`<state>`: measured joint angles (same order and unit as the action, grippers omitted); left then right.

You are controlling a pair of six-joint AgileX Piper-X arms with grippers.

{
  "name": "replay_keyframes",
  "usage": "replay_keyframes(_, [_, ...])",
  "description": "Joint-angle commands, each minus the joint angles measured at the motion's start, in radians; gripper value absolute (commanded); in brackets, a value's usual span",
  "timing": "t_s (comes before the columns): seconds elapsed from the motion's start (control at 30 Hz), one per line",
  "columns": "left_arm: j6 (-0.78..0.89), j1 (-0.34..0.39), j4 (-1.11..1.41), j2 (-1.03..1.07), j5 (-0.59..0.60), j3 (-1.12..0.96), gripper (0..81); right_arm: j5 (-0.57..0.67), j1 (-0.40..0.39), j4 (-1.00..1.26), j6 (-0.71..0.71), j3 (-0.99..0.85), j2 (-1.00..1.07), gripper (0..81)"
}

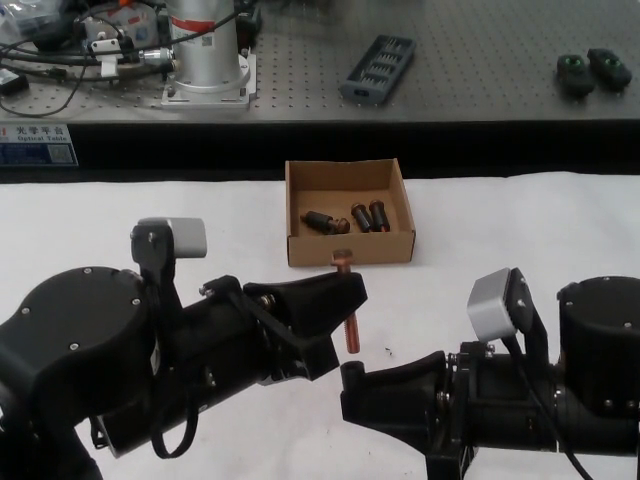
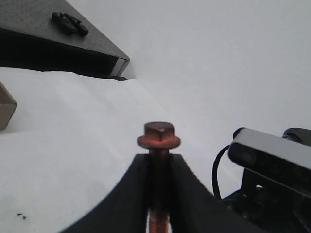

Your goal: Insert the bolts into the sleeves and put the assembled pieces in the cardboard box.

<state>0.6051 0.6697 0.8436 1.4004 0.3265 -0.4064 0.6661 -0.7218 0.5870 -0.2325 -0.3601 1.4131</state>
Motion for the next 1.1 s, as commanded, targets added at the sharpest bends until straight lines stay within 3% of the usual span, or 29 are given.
replay_keyframes(0.0, [0.032, 0.005, -0.040, 0.003, -0.009, 0.002, 5.1, 0.027, 0.001, 0.019, 0.017, -0.002, -0.001, 12.1])
replay_keyframes(1.07, [0.091, 0.005, -0.034, 0.003, 0.054, 0.011, 5.1, -0.007, 0.004, 0.017, 0.047, -0.002, -0.001, 12.1])
